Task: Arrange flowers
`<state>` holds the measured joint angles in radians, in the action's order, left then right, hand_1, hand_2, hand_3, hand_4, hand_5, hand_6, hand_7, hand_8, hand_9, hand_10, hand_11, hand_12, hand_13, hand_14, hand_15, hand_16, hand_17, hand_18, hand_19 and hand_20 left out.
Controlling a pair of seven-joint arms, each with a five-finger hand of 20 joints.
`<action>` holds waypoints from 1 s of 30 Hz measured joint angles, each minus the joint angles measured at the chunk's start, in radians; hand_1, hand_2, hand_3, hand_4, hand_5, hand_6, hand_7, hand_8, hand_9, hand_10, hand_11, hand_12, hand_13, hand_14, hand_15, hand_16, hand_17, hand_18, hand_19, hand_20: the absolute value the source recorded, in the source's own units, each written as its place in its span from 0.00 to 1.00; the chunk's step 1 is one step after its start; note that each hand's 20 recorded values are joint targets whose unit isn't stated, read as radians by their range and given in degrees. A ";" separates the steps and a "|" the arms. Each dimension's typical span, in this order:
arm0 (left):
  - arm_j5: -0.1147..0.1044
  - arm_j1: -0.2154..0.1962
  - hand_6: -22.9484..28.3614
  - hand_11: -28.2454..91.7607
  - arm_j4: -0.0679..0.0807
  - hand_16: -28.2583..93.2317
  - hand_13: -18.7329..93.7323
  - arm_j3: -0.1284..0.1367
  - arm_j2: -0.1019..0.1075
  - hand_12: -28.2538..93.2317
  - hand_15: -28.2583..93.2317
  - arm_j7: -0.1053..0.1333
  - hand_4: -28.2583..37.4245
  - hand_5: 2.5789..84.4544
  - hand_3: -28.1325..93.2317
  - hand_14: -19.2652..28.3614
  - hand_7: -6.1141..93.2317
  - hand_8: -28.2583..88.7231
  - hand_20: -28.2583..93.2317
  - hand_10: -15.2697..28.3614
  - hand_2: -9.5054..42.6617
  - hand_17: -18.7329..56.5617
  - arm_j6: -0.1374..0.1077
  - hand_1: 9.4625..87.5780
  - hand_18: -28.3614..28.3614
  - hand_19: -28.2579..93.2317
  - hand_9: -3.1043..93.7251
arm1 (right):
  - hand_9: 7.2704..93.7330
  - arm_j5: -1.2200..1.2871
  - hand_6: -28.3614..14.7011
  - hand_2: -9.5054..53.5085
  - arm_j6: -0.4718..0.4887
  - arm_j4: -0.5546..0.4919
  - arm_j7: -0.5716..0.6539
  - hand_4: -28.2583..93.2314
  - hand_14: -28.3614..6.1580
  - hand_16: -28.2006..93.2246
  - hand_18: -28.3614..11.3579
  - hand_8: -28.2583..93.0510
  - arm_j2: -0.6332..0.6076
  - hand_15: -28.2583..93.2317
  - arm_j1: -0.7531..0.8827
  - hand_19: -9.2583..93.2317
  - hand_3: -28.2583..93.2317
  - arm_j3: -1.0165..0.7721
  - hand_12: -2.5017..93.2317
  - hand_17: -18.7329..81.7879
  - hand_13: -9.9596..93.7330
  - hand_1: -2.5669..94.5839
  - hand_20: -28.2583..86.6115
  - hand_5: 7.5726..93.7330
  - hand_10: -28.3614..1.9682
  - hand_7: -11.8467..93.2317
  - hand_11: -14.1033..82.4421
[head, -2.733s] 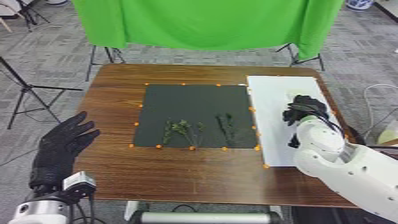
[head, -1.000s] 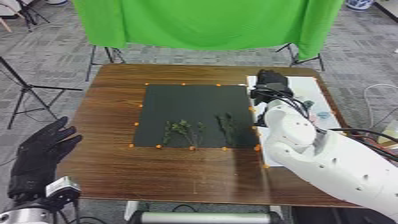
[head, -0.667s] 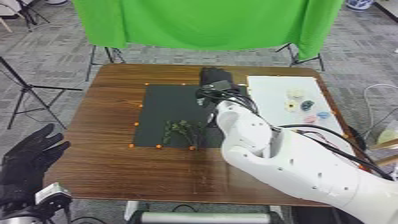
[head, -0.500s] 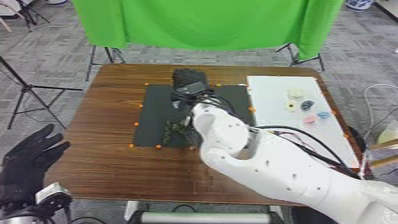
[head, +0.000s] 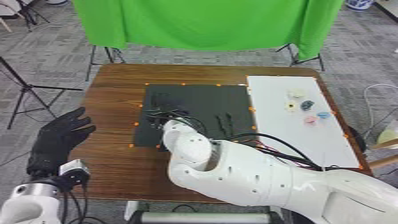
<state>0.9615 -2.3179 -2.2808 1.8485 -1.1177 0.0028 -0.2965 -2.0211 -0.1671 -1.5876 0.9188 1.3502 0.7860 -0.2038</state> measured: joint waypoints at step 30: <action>0.001 0.017 0.66 0.47 -0.013 0.14 0.41 -0.011 0.015 0.30 0.68 -0.013 0.12 0.46 0.92 0.96 0.22 0.15 0.23 0.80 0.31 0.13 0.030 0.20 0.90 0.74 0.40 | 0.91 0.060 0.62 0.00 0.000 0.041 0.046 0.00 0.71 0.37 0.20 0.11 0.004 0.82 0.096 1.00 0.89 -0.110 0.22 0.60 0.88 0.43 0.39 0.67 0.59 0.33 0.49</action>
<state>0.9625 -2.3005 -2.2933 1.8375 -1.1028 -0.0099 -0.2662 -1.9611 -0.1675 -1.5464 0.9645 1.3542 0.8817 -0.3139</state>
